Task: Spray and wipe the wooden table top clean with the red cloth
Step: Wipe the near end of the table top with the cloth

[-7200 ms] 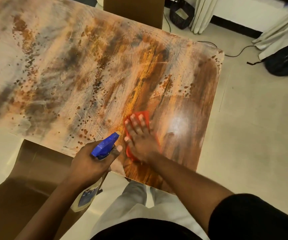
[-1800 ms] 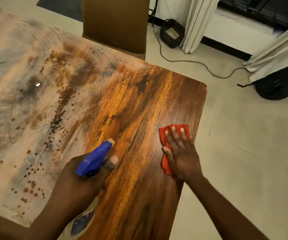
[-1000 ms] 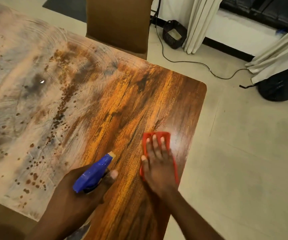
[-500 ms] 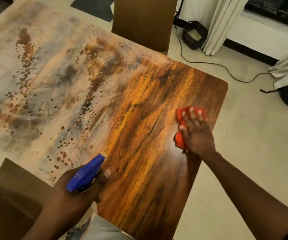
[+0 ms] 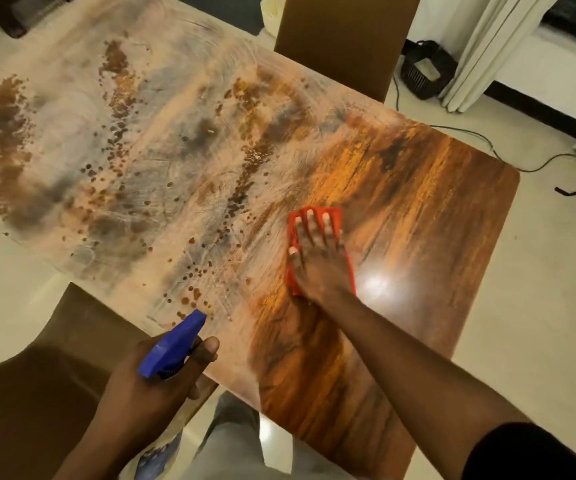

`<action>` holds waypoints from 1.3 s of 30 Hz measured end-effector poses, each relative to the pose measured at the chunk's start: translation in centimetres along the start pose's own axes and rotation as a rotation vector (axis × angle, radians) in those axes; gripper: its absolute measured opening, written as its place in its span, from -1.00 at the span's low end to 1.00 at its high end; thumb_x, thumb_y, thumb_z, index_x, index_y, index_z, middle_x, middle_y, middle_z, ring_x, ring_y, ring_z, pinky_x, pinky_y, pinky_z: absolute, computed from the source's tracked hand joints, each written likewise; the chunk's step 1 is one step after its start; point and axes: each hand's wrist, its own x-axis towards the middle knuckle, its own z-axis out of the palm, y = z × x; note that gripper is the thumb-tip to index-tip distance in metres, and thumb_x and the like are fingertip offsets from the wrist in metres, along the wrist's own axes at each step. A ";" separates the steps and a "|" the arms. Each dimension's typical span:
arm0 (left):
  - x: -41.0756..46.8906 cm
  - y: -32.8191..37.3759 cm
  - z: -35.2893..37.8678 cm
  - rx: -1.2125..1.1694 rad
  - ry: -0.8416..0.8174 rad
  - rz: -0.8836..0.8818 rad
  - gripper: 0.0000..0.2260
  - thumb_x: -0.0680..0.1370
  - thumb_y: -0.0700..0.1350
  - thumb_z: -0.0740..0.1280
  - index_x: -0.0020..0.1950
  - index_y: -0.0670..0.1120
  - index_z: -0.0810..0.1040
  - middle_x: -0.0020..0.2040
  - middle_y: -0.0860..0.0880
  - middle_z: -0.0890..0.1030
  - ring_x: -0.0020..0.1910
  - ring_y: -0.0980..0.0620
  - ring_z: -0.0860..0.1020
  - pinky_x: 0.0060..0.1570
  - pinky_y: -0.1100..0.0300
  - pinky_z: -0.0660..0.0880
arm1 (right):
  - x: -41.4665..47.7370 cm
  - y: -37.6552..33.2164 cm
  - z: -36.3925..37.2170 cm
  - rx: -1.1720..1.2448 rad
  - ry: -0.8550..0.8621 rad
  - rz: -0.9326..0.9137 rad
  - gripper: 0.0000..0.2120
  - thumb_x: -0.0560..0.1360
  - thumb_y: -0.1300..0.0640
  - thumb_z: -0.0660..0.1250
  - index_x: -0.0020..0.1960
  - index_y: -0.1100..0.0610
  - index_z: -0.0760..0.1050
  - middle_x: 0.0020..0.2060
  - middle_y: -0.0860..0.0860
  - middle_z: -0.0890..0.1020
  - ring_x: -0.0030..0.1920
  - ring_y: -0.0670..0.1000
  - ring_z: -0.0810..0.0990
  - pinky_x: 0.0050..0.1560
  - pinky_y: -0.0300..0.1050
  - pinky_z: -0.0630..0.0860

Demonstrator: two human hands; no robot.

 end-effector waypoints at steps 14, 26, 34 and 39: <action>3.0 -6.0 -10.1 0.082 0.055 0.012 -0.48 0.34 0.36 0.43 -0.21 -0.13 0.58 -0.54 -0.04 0.57 -0.41 -0.18 0.60 -0.11 -0.19 0.65 | -23.7 -3.8 9.7 -0.176 -0.048 -0.308 -0.39 0.75 -0.15 0.13 0.76 -0.04 0.16 0.76 -0.05 0.11 0.75 0.10 0.08 0.59 0.23 0.17; 3.2 -8.5 -12.8 0.006 0.062 -0.083 -0.38 0.30 0.39 0.39 -0.01 -0.14 0.69 -0.24 -0.19 0.76 -0.17 -0.20 0.74 0.08 -0.11 0.64 | -5.6 -2.5 2.6 0.095 0.116 0.469 -0.29 0.72 -0.29 -0.21 0.78 -0.01 -0.15 0.76 0.04 -0.18 0.74 0.16 -0.27 0.71 0.28 -0.16; 2.5 -9.1 -14.6 -0.006 0.093 -0.126 -0.35 0.30 0.38 0.41 0.08 -0.15 0.67 -0.14 -0.25 0.74 -0.11 -0.25 0.73 0.18 -0.28 0.67 | 1.7 -20.9 6.2 0.033 -0.030 -0.023 -0.34 0.74 -0.23 -0.26 0.75 -0.01 -0.31 0.72 0.02 -0.32 0.68 0.18 -0.46 0.69 0.29 -0.31; 2.7 -8.5 -14.5 0.022 0.087 -0.033 -0.42 0.36 0.36 0.40 0.07 -0.10 0.72 -0.23 -0.22 0.75 -0.19 -0.23 0.74 0.07 -0.22 0.70 | -2.4 -26.8 10.2 -0.032 -0.121 -0.379 -0.35 0.77 -0.15 -0.07 0.79 0.00 -0.14 0.76 -0.03 -0.18 0.72 0.07 -0.38 0.71 0.27 -0.18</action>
